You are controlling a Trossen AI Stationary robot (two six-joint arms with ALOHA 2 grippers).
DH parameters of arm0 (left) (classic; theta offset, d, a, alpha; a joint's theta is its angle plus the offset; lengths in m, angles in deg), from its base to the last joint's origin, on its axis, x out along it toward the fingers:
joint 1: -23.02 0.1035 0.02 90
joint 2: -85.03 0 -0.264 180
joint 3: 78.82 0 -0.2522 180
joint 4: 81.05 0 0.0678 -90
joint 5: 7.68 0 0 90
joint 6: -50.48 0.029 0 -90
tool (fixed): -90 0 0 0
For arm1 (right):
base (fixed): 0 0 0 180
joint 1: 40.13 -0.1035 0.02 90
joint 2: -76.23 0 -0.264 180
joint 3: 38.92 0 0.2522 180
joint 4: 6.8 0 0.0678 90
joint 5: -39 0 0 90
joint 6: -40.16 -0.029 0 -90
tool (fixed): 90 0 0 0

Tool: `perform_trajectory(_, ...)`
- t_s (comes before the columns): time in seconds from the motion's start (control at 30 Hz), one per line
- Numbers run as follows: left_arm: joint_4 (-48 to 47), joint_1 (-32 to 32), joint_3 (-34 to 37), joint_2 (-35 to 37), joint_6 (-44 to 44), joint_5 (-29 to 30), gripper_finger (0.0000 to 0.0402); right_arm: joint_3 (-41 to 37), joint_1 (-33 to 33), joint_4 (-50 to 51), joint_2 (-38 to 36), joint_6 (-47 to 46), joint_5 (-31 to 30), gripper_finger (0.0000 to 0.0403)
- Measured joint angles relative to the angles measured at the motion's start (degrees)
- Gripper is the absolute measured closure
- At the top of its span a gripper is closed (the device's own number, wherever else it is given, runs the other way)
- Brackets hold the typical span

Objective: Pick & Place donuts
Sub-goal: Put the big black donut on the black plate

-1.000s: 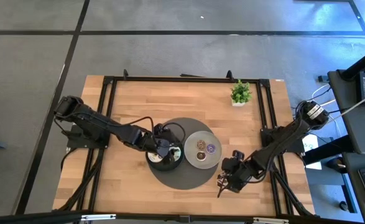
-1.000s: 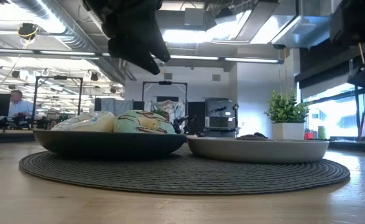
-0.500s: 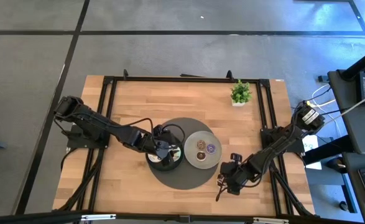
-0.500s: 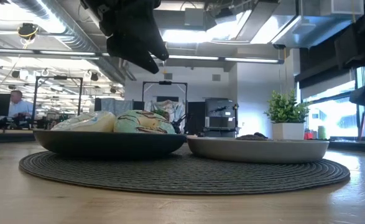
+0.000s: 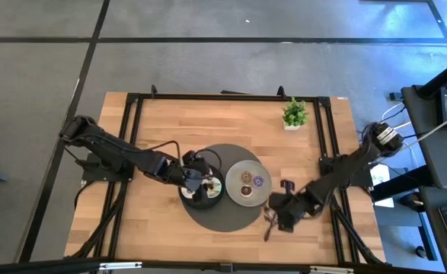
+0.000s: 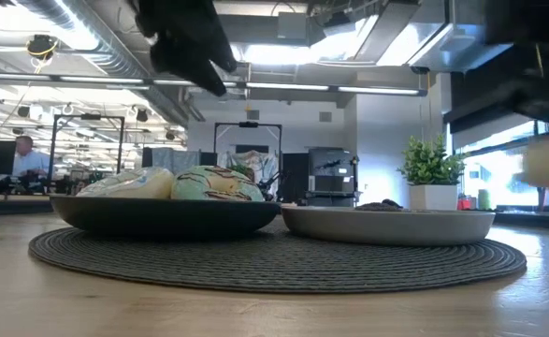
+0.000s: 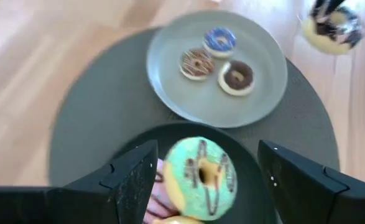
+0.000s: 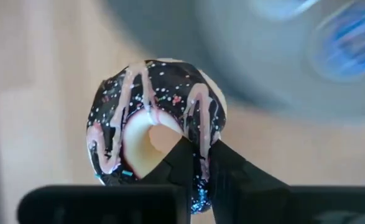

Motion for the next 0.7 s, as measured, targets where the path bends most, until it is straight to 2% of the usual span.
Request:
perform_trajectory(0.1,-0.99,-0.06,0.00,2.12,1.31,1.76,0.0132,2.61,5.21,3.07,-0.73,6.28,-4.52,0.0360)
perform_trajectory(0.3,-1.21,-0.06,0.00,5.54,5.29,1.51,0.0132,9.73,20.36,2.44,-0.68,26.54,-3.04,0.0351)
perform_trajectory(0.47,-7.43,-0.11,0.00,9.62,2.55,1.46,0.0132,11.92,32.22,-3.06,-0.68,39.74,-2.13,0.0350)
perform_trajectory(0.57,-9.49,-0.54,-0.01,11.59,2.53,2.00,0.0132,11.70,37.85,-9.36,0.05,43.38,1.54,0.0350)
perform_trajectory(0.7,-9.98,-1.28,-0.02,12.41,2.55,3.41,0.0132,11.59,42.06,-16.68,3.82,44.19,5.54,0.0350)
